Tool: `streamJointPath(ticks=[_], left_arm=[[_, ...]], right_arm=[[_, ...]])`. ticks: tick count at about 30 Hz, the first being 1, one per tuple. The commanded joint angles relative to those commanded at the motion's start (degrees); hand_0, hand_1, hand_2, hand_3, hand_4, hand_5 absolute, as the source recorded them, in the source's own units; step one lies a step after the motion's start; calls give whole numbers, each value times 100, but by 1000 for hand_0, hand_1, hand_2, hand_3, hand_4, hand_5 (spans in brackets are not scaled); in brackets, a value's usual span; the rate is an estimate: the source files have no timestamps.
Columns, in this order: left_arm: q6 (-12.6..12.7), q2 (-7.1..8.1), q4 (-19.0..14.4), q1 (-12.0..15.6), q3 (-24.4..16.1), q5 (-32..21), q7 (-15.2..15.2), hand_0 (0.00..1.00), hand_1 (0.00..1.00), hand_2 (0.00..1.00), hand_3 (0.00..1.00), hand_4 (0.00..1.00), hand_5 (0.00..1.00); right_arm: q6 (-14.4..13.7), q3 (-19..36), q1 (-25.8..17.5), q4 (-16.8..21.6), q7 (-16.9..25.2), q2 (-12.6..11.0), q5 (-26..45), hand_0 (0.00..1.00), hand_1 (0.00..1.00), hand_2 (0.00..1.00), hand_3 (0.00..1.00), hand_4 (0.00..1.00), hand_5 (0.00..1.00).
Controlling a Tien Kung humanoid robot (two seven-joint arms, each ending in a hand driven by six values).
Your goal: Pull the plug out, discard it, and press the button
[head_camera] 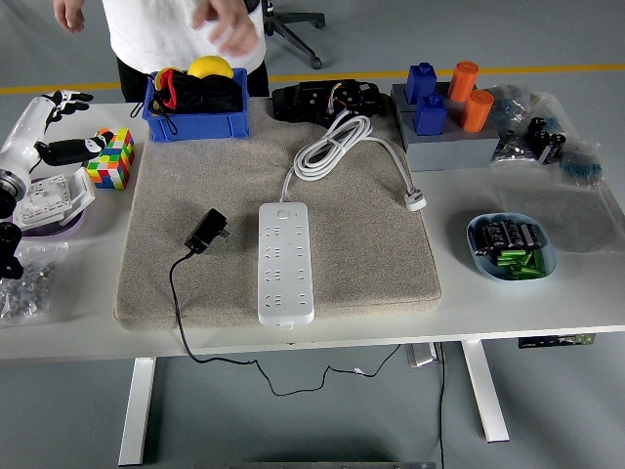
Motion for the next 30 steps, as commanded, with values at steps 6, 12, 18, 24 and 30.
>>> streamJointPath(ticks=[6,12,18,24,30], left_arm=[[-1,-3,-19,37,-68,4,-8,859,855,782,789,757,200],[1,36,-37,-44,-294,14,-23,858,851,780,789,752,208],[9,96,-69,-27,-251,-4,-33,857,850,779,789,749,211],[11,90,-116,83,-236,-5,-40,856,849,779,787,749,225],[15,116,-144,71,-270,-11,-50,856,848,775,783,747,238]], right_arm=[[12,7,-4,0,-1,27,-13,751,661,650,617,661,501],[17,-204,221,0,-21,9,19,751,661,651,618,661,501],[-44,-244,184,0,-20,-121,14,749,662,650,618,661,501],[-100,-4,83,0,21,-80,-110,748,666,650,618,660,500],[-91,-10,116,0,20,-57,-121,748,667,651,617,659,498]])
